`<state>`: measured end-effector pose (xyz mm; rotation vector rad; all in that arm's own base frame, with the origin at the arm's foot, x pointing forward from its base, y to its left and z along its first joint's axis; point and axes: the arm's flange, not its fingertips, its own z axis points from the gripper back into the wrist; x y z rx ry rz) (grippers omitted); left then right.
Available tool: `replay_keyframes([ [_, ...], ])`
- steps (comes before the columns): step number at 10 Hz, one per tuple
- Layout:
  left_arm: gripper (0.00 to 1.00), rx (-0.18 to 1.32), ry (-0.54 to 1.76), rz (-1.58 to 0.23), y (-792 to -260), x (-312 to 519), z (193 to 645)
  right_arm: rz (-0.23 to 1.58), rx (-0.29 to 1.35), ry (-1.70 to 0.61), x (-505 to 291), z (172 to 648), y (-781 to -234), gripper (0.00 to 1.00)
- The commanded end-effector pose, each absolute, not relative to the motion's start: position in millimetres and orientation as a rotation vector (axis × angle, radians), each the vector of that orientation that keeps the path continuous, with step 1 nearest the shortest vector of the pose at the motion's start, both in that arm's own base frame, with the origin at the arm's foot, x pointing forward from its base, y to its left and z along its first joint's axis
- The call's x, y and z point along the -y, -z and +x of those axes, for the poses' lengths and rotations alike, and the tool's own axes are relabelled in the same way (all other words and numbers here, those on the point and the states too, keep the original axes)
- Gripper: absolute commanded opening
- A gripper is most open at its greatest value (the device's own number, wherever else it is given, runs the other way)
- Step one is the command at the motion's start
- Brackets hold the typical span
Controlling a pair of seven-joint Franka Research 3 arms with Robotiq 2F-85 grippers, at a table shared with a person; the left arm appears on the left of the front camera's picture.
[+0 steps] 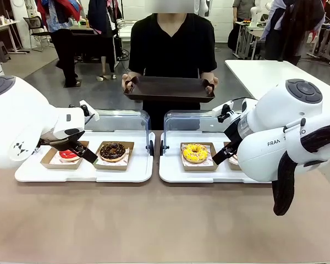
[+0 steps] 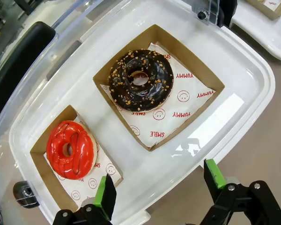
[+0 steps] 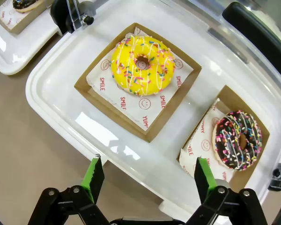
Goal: Provide the desired donut to the person.
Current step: Pick up and lift the Paper togo box containing the Donut pointed at by the person.
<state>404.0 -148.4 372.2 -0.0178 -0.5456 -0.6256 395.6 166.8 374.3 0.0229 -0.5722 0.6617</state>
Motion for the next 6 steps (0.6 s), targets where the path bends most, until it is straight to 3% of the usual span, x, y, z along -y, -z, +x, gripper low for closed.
replay_keyframes([
  [1,1.0,0.546,0.626,-0.018,-372.1,148.5,404.0,0.023,0.572,-0.662,-166.8,395.6,-374.2,1.0],
  [6,1.0,0.546,0.626,-0.018,-372.1,148.5,404.0,0.023,0.572,-0.662,-166.8,395.6,-374.2,1.0],
])
